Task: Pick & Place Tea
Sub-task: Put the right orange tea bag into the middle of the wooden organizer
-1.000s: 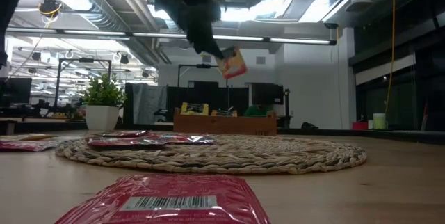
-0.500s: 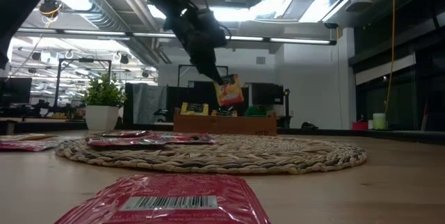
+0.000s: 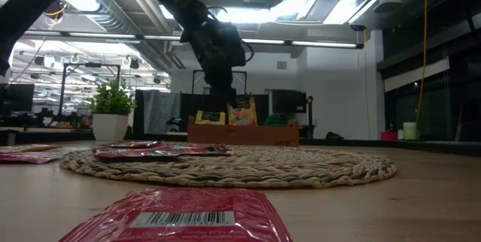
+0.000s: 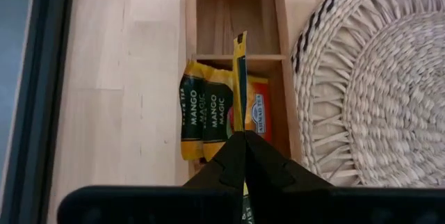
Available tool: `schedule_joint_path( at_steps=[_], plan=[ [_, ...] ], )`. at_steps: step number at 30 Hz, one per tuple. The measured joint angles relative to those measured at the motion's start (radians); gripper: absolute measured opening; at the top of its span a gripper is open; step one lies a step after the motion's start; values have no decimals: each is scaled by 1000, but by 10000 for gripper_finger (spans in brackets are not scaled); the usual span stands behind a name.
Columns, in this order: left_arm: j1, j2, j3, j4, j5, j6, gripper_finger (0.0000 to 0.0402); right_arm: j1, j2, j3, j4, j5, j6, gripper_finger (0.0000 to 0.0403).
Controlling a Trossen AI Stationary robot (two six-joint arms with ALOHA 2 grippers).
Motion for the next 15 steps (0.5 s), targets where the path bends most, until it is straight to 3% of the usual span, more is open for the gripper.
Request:
schedule_joint_path(
  at_steps=[9,15],
  plan=[
    [-2,1,0,-11,-10,0,4,0,0,0,0,0,0,157],
    [-12,1,-1,-11,-54,5,50,0,0,0,0,0,0,157]
  ],
)
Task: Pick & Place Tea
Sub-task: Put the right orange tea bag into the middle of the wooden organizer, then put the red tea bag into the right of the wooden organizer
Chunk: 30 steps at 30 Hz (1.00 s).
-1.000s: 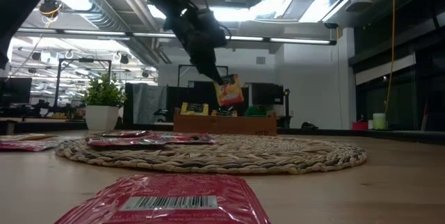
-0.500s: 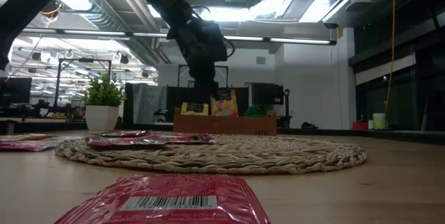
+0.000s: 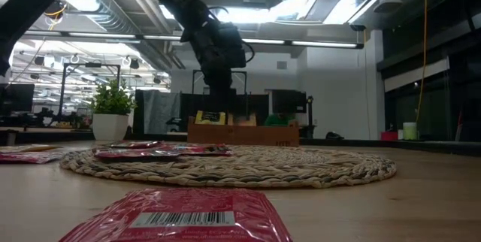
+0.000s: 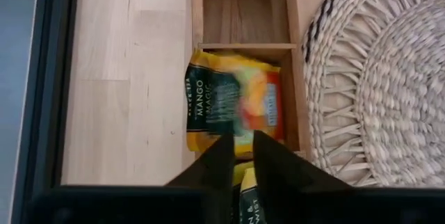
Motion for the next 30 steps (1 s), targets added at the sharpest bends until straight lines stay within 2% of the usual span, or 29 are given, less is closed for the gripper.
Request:
schedule_joint_path(
  at_steps=[6,11,13,17,23,27,30],
  plan=[
    [-3,0,0,0,0,-32,110,0,0,0,0,0,0,157],
    [-3,-24,-1,-30,24,-134,133,0,0,0,-1,0,-3,157],
    [-3,-44,-1,-54,56,-153,136,0,0,0,-6,0,-3,157],
    [-3,-113,-27,-62,191,-220,136,0,0,0,-13,-26,-3,157],
    [-49,-260,-127,71,187,-338,136,0,1,-21,-20,-27,-4,157],
    [-87,-397,-248,227,182,-425,136,0,3,-39,-18,-27,-4,157],
    [-120,-499,-352,323,141,-501,136,1,6,-68,-14,-42,-3,157]
  ],
)
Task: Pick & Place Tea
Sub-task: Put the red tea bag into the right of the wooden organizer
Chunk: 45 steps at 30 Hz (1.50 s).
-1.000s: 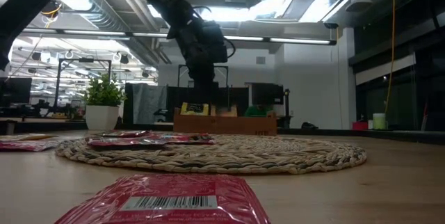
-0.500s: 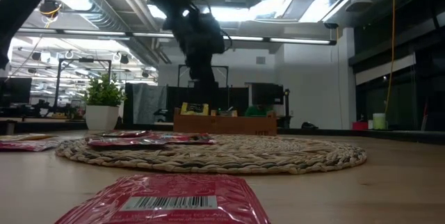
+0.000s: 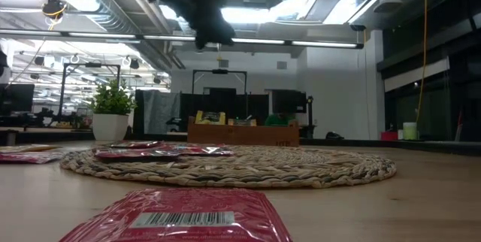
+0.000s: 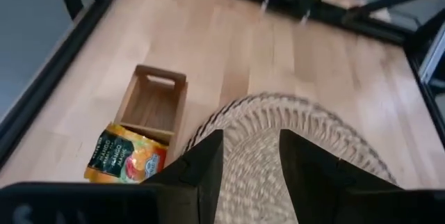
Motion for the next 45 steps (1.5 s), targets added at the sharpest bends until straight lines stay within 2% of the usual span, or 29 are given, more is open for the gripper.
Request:
schedule_joint_path(
  at_steps=[5,10,15,20,24,30,34,38,45],
  plan=[
    [-78,-164,-142,46,-79,-91,136,0,0,-72,31,-69,-11,157],
    [-172,-307,-240,50,-157,-173,136,0,0,-181,127,-204,-94,157],
    [-263,-425,-307,52,-278,-252,136,0,0,-314,264,-319,-177,157],
    [-339,-509,-353,50,-381,-316,136,0,0,-444,373,-343,-228,157],
    [-383,-539,-363,29,-431,-356,136,-1,0,-535,461,-365,-243,157],
    [-420,-543,-363,36,-434,-390,136,-13,24,-636,596,-449,-203,157],
    [-431,-542,-363,36,-446,-417,136,-15,91,-640,630,-464,-185,157],
    [-433,-542,-364,37,-454,-417,136,-14,158,-639,701,-532,-187,157],
    [-432,-542,-364,34,-456,-425,136,-14,206,-639,704,-534,-185,157]
  ],
)
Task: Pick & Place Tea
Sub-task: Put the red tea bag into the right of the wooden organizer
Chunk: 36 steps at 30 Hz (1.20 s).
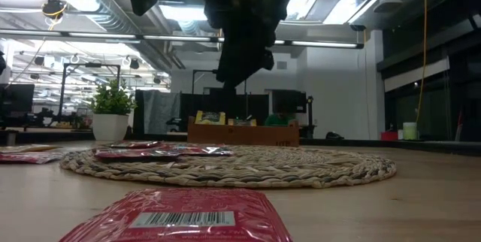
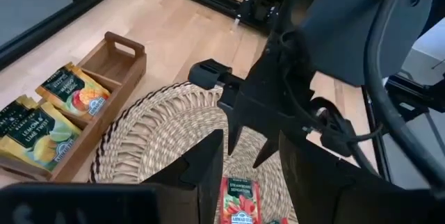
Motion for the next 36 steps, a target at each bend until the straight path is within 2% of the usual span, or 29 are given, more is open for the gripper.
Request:
schedule_joint_path(
  at_steps=[5,9,18,20,27,32,36],
  plan=[
    [0,0,0,-1,-37,13,136,0,20,0,8,-2,-25,157],
    [0,0,0,-1,-41,16,136,0,47,1,37,-53,-50,157],
    [-25,-21,-1,-43,3,4,136,0,119,1,56,-133,-48,157],
    [-71,-43,-2,-56,-39,19,136,2,125,1,55,-137,-48,157],
    [-259,-129,-2,-75,-325,76,136,3,128,1,56,-132,-52,157],
    [-332,-165,-2,-133,-454,35,136,-5,128,1,56,-109,-90,157],
    [-353,-171,-2,-132,-516,11,136,-16,130,1,57,-102,-107,157]
  ],
)
